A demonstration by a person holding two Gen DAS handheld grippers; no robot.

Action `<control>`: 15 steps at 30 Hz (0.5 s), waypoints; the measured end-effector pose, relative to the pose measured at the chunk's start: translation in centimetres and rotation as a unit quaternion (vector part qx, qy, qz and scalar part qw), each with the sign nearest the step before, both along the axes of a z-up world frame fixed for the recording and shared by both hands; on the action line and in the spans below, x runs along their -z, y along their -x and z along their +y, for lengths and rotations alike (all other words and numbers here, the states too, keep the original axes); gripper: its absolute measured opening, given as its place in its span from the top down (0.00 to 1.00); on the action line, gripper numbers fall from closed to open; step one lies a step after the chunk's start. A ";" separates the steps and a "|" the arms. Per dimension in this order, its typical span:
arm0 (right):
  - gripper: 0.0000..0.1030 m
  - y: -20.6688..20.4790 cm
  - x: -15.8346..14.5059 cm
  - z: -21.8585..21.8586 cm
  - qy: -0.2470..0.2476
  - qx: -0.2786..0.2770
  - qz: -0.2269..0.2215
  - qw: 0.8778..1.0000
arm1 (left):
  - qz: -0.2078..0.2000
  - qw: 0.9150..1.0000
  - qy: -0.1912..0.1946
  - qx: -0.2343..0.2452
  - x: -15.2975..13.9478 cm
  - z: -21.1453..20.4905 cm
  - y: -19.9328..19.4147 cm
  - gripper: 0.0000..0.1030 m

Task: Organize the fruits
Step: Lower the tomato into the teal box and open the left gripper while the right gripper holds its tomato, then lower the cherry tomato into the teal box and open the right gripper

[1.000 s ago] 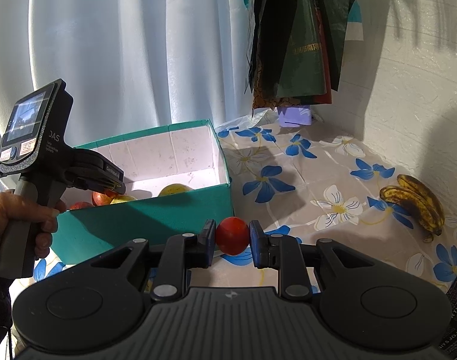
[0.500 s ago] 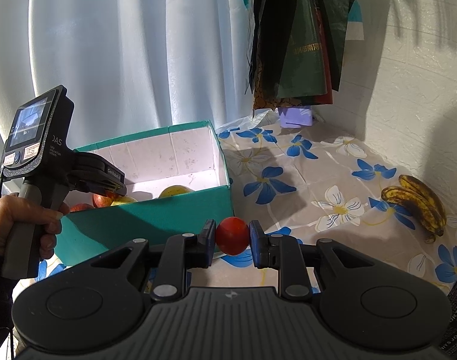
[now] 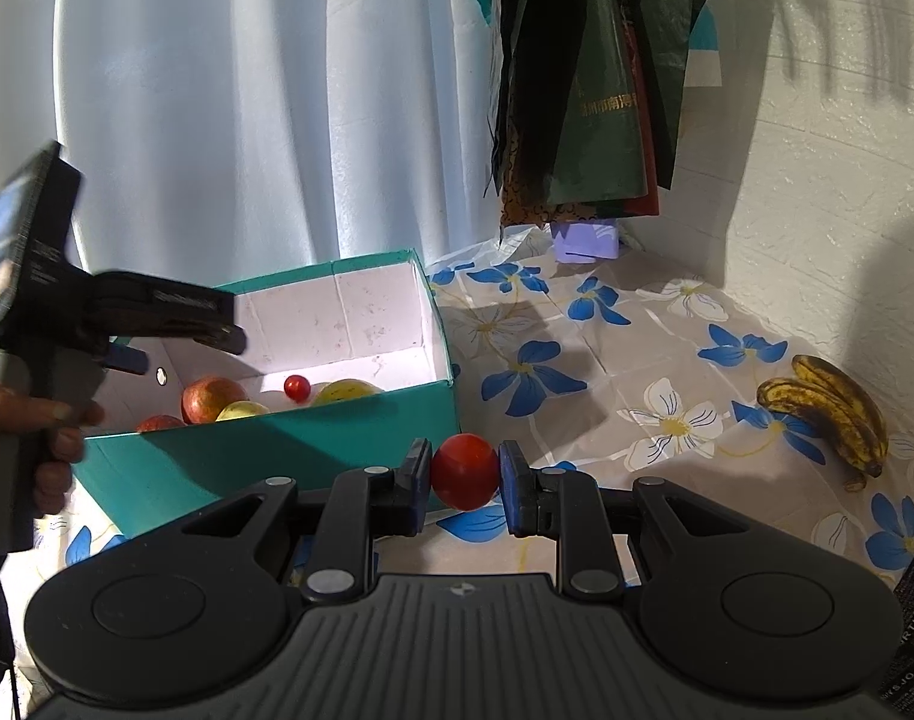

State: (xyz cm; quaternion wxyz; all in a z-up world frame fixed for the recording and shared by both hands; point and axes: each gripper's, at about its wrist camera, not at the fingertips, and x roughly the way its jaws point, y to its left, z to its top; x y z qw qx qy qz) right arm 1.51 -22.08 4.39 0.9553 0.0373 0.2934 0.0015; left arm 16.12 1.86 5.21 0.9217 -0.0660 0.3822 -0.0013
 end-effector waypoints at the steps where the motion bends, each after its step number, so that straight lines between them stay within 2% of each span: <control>1: 0.78 0.0 -0.1 0.0 0.001 0.001 -0.002 1.000 | -0.003 1.000 0.001 -0.011 -0.6 0.5 0.8 0.01; 6: 0.78 -0.2 -0.7 -0.3 0.004 0.005 -0.017 1.000 | -0.021 0.998 0.004 -0.057 -2.1 3.4 5.0 0.00; 9: 0.78 -0.6 -1.1 -0.2 0.003 0.002 -0.024 1.000 | -0.023 0.996 -0.012 -0.081 -2.4 4.5 7.1 0.00; 15: 0.77 -2.1 -1.6 1.0 0.006 -0.030 -0.033 0.999 | -0.010 0.997 -0.030 -0.076 -2.2 4.4 9.6 0.00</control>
